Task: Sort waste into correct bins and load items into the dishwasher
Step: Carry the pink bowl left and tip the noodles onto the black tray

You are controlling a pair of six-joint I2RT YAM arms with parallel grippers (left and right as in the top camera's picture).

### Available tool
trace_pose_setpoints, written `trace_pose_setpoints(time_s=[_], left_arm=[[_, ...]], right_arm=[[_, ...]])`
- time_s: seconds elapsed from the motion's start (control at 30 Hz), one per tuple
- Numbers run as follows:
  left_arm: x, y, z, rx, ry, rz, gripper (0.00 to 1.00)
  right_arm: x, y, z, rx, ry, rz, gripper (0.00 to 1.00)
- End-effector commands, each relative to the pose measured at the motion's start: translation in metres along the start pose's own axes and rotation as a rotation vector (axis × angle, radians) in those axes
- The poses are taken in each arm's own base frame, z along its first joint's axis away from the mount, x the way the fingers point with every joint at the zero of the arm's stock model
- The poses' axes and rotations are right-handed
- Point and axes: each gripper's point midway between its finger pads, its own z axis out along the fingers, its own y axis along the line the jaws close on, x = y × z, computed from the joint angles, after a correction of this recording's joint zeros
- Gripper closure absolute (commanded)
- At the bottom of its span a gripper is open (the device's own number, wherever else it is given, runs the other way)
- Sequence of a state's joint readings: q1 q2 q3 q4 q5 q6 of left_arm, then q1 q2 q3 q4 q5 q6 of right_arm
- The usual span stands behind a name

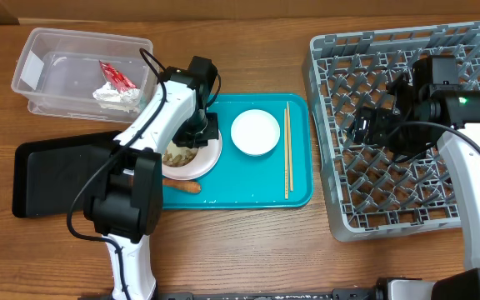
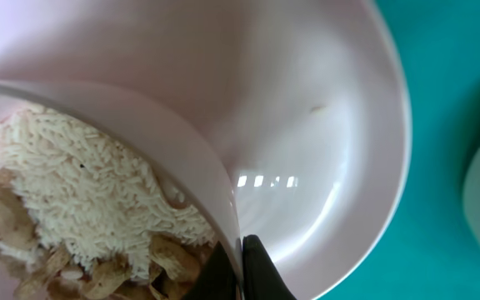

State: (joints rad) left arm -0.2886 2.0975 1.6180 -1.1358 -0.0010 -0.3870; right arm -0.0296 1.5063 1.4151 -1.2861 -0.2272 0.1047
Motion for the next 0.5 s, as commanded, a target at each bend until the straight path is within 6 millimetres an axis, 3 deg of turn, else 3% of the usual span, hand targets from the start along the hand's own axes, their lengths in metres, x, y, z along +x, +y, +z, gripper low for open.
trace_pose_setpoints(time_s=[0.0, 0.3, 0.47], left_arm=[[-0.003, 0.002, -0.028, -0.001, -0.043, -0.013, 0.96], [0.021, 0.027, -0.094, 0.006, -0.094, -0.092, 0.96], [0.021, 0.050, -0.120, 0.090, -0.128, -0.142, 0.96]], right_arm=[[-0.001, 0.000, -0.004, 0.006, -0.018, -0.007, 0.00], [-0.001, 0.000, -0.004, 0.007, -0.016, -0.007, 0.00], [0.000, 0.000, -0.004, 0.008, -0.012, -0.006, 0.00]])
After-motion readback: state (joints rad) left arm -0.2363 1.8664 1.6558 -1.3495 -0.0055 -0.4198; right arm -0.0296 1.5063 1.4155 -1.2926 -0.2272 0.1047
